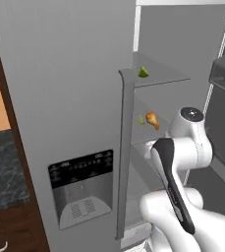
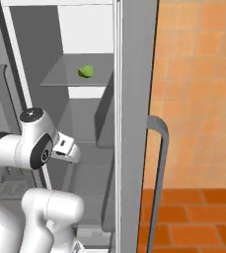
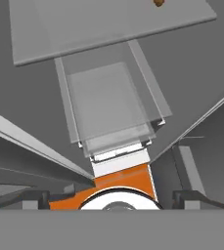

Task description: Place one lemon wedge and one chicken drumstick in each tupperware on the nearby counter, to pack two identical lunches.

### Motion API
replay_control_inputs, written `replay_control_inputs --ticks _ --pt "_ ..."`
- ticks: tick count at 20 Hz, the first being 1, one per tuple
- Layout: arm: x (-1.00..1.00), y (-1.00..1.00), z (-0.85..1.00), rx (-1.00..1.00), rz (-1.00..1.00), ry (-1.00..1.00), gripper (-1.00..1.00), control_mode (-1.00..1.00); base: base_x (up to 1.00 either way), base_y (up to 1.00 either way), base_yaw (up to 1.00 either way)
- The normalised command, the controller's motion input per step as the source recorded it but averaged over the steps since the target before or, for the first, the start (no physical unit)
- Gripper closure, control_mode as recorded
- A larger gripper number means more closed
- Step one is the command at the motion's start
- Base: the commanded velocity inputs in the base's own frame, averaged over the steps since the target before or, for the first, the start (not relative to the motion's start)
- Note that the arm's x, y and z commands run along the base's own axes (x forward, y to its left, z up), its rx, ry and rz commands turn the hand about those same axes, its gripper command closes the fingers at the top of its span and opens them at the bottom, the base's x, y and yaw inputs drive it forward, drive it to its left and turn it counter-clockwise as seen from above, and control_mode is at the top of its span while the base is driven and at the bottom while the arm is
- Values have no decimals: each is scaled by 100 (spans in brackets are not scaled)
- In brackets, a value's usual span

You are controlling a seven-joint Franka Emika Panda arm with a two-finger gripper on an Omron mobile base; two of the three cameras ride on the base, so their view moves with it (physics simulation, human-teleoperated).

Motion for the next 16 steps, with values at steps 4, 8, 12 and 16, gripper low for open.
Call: replay_control_inputs --ticks 4,8,12,16 --pt "57 1 1 0 -15 -3 -100 -100 0 0 0" --pt "89 -14 0 0 -9 -1 -100 -100 0 0 0" --pt "93 -14 0 0 -1 -2 -100 -100 0 0 0" --pt "60 -23 1 -3 3 0 -100 -100 0 0 0"
